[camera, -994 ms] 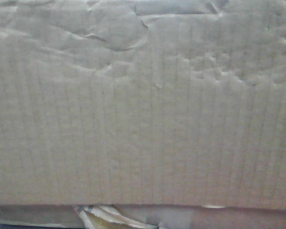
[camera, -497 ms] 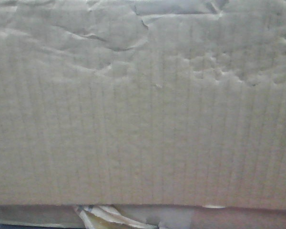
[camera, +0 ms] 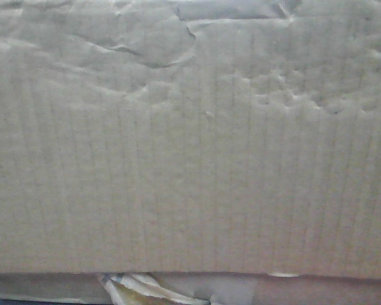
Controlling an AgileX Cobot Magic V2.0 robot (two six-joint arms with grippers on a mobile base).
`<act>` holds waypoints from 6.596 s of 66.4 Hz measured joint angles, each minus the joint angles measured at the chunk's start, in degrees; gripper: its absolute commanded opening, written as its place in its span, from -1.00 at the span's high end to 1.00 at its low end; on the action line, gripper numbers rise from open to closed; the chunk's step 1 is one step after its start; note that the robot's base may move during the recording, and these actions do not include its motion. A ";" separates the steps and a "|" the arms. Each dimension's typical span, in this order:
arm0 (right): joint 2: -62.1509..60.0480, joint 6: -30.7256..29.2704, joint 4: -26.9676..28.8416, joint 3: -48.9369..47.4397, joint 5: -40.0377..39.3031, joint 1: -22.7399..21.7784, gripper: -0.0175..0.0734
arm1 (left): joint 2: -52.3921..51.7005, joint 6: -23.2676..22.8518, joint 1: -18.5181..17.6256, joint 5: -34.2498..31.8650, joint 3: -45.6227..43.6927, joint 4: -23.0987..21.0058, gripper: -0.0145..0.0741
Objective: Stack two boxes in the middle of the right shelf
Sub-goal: 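Lift the cardboard box off the table with both grippers, then back the base away from the table holding the box up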
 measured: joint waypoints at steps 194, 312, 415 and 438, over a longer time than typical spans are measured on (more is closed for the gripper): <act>-4.07 18.41 -35.03 -12.86 -29.75 6.06 0.98 | -3.48 -10.48 -5.67 -9.44 -23.86 32.57 0.92; -4.07 18.41 -36.54 -12.86 -36.58 5.83 0.98 | -3.70 -10.76 -5.67 -9.58 -23.86 33.92 0.92; -3.97 18.41 -36.54 -12.86 -37.44 5.83 0.98 | -3.95 -10.76 -5.67 -9.45 -23.91 34.16 0.92; -3.97 18.41 -36.54 -12.86 -37.56 5.83 0.98 | -3.95 -10.78 -5.67 -9.45 -23.91 34.16 0.92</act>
